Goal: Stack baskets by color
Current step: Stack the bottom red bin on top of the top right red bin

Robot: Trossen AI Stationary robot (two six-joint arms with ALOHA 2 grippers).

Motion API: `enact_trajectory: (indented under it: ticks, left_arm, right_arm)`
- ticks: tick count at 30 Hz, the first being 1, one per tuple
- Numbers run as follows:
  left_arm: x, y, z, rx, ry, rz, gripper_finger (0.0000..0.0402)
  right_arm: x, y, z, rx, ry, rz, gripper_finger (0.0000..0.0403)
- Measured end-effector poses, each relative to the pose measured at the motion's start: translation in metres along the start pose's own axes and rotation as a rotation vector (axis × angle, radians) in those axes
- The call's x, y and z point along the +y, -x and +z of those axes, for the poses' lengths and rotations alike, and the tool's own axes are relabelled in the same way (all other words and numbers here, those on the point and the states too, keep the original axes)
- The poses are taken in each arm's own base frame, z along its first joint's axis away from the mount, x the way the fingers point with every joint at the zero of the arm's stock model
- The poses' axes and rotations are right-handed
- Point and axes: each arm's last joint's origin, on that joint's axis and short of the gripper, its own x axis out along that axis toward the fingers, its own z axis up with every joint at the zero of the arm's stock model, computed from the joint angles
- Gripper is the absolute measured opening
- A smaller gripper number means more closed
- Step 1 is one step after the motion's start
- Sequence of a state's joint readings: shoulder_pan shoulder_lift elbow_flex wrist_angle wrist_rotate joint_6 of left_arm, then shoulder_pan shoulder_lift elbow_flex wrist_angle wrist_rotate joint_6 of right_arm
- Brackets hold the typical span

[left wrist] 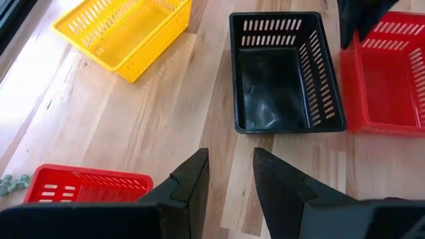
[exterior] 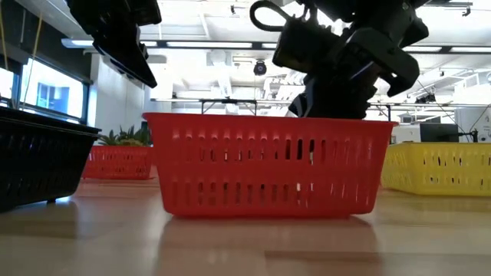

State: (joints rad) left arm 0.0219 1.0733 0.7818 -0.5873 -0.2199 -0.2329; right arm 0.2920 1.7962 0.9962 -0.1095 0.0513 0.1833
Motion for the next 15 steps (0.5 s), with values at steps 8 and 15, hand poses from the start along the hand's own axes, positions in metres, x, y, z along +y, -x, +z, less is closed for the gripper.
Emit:
enact_trajectory:
  ticks: [8,15]
  left_arm:
    - [0.000,0.000,0.000,0.000,0.000,0.000,0.0106]
    - [0.000,0.000,0.000,0.000,0.000,0.000,0.0106]
  right_arm:
    - [0.000,0.004,0.001,0.004,0.001,0.055,0.0003]
    - [0.002,0.028,0.012,-0.054,0.013,0.095,0.0002]
